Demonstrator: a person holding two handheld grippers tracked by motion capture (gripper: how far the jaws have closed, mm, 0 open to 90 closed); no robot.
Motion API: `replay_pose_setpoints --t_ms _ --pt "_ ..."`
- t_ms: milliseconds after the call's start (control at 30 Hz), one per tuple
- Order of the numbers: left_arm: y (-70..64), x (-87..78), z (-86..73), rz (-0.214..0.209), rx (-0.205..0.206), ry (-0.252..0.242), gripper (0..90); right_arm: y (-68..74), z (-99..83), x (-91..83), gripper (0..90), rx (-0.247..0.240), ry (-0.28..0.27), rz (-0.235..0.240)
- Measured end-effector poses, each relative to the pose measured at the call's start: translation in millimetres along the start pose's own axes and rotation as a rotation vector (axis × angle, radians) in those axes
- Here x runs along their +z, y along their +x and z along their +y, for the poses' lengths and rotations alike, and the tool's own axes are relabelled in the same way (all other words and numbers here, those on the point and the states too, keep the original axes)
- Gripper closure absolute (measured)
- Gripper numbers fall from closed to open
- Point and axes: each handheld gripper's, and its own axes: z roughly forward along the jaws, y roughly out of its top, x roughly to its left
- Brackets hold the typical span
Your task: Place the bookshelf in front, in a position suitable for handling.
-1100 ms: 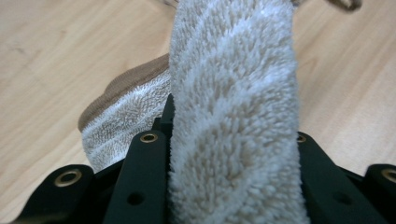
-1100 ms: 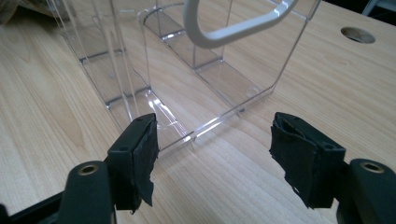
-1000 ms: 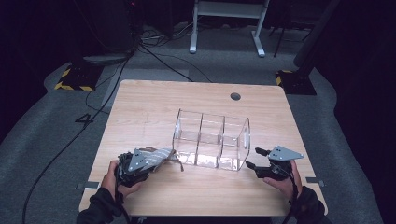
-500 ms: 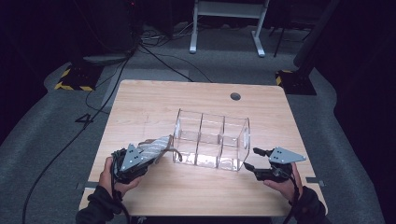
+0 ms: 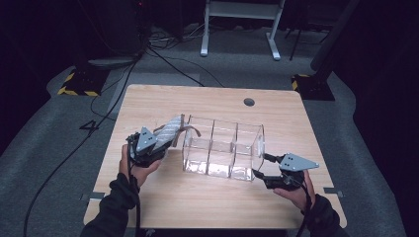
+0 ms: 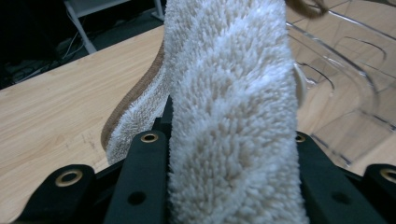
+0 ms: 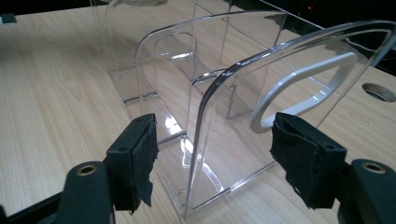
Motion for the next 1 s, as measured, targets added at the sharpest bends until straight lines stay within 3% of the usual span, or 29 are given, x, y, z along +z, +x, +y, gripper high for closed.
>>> replay_pose_setpoints --t_ms 67,133,200,367,500,667,833,1000 --pt "0.5 8.1 0.6 -0.006 -0.001 0.017 67.3 -0.4 1.2 1.1 31.7 0.000 -0.001 -0.001" --pt "-0.5 16.5 1.0 0.005 0.022 0.052 67.3 -1.0 1.4 2.5 32.0 0.002 -0.004 0.001" --pt "-2.4 26.5 0.1 -0.013 0.018 0.073 67.4 -1.5 0.7 4.5 32.1 0.003 0.005 -0.003" --pt "-9.3 38.1 -5.0 -0.044 0.064 0.113 67.6 -0.5 -0.4 7.4 33.5 -0.008 0.010 0.007" --pt "-7.2 38.6 -10.6 -0.085 0.063 0.124 67.7 0.1 -1.1 8.8 33.9 -0.010 0.014 0.003" --pt "-11.1 40.7 -19.7 -0.117 0.110 0.192 67.8 -1.0 -1.8 9.0 34.2 -0.011 0.014 -0.001" --pt "-12.2 33.8 -27.8 -0.167 0.097 0.227 67.7 -1.0 -3.2 9.3 34.3 -0.006 0.016 -0.003" --pt "-14.0 9.0 -25.3 -0.206 0.092 0.166 67.6 -1.0 -4.0 9.5 34.0 -0.003 0.015 -0.004"
